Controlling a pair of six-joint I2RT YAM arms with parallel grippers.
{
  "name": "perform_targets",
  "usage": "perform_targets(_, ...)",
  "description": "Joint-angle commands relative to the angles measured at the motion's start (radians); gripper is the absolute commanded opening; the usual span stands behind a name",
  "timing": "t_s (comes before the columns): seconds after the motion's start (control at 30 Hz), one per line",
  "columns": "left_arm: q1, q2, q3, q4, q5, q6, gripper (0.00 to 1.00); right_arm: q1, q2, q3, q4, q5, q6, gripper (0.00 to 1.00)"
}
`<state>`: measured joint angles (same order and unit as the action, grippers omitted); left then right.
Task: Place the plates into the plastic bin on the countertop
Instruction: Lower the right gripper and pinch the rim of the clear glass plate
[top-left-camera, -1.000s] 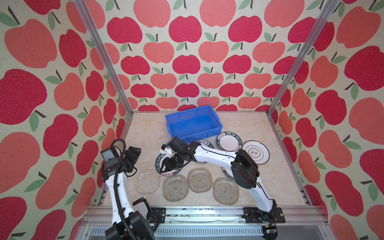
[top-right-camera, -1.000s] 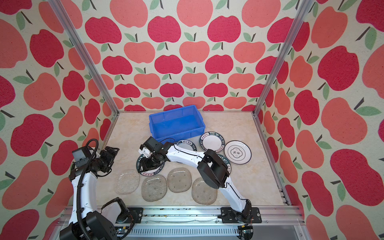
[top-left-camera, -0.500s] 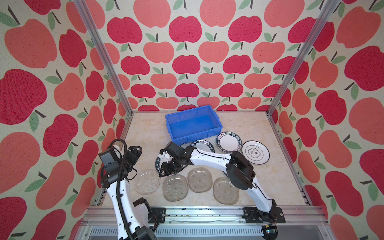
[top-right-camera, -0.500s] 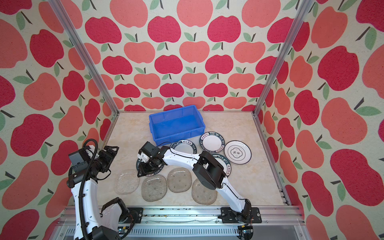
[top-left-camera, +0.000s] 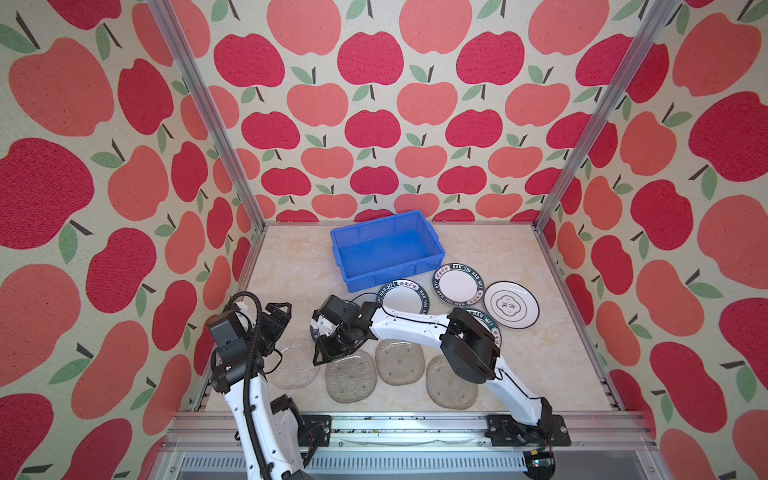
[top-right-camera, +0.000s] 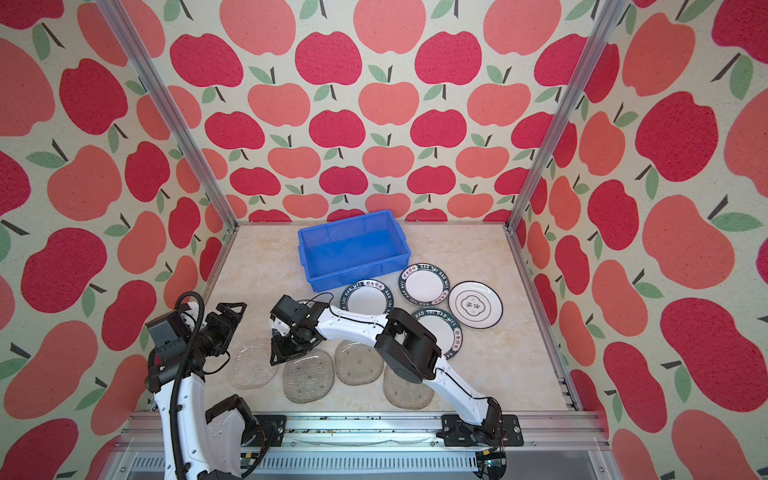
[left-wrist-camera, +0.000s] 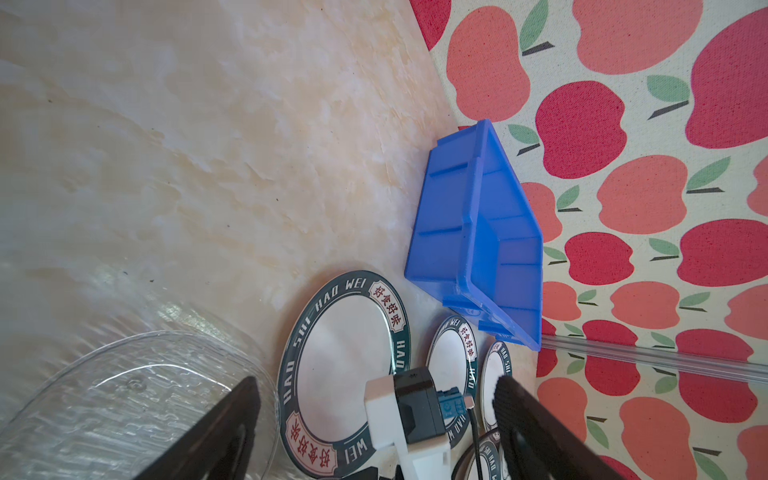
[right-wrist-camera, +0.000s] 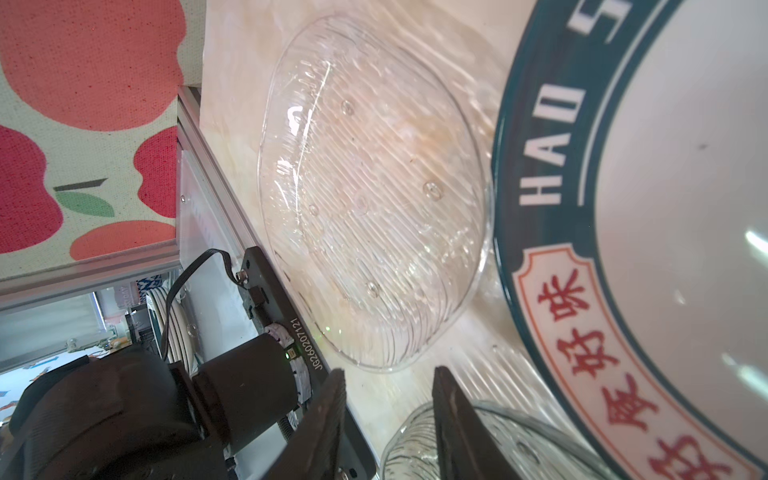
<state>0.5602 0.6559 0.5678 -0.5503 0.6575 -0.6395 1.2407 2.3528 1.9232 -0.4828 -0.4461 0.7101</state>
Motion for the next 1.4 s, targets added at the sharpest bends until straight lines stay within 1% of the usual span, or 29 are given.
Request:
perform_targets(0.0,0.005,-0.016,-0.022,0.047,0.036,-0.022,0.9,-0.009,0.032,0.06,-0.05,0.023,0.017,0.38)
perform_targets(0.17,0.006,-0.006,-0.023,0.052,0.032,-0.016,0.9,-0.026,0.048,0.073,-0.066,0.024,0.027,0.38)
perform_targets(0.5,0.007,0.02,-0.023,0.079,0.028,-0.01,0.9,-0.027,0.063,0.073,-0.069,0.024,0.032,0.37)
perform_targets(1.03,0.007,0.018,-0.029,0.09,0.019,-0.004,0.91,-0.027,0.131,0.149,-0.094,0.018,0.063,0.36)
perform_targets(1.07,0.007,0.017,-0.028,0.091,0.016,-0.003,0.91,-0.026,0.133,0.152,-0.093,0.02,0.066,0.33)
perform_targets(1.37,0.008,0.004,-0.029,0.094,0.016,0.001,0.91,-0.017,0.181,0.216,-0.121,0.025,0.088,0.32)
